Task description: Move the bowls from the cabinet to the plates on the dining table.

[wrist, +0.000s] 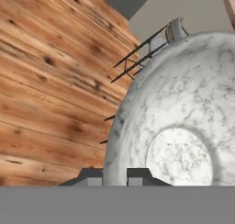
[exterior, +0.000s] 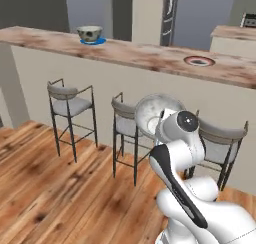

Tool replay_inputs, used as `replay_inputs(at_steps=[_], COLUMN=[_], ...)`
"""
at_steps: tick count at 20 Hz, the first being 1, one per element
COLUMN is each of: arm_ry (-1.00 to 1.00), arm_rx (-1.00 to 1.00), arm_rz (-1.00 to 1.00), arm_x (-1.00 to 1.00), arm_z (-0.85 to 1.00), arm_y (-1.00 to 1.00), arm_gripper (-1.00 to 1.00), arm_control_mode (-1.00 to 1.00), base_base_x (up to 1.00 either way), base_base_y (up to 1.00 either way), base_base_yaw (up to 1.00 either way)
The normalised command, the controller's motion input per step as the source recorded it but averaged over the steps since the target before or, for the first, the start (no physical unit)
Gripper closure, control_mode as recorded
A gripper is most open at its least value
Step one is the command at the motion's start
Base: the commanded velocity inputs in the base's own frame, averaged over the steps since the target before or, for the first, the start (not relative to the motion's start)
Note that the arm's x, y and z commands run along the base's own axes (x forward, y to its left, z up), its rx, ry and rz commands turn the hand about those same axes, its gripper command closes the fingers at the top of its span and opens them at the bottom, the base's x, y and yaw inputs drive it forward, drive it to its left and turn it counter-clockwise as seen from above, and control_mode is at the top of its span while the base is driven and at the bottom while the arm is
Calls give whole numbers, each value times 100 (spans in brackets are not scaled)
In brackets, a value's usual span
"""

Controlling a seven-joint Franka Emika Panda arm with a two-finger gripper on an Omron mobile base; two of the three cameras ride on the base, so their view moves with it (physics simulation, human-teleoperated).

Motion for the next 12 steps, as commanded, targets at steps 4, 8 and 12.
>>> replay_inputs(at_steps=[4, 8, 12], arm_ry=[0, 0, 0], arm_rx=[0, 0, 0], arm_rz=[0, 0, 0], arm_x=[0, 0, 0], arm_z=[0, 0, 0], arm_y=[0, 0, 0], arm_gripper=[100, 100, 100], arm_control_mode=[100, 100, 100], base_base_x=[0, 0, 0], base_base_y=[74, 71, 56], base_base_yaw=[-54, -53, -54])
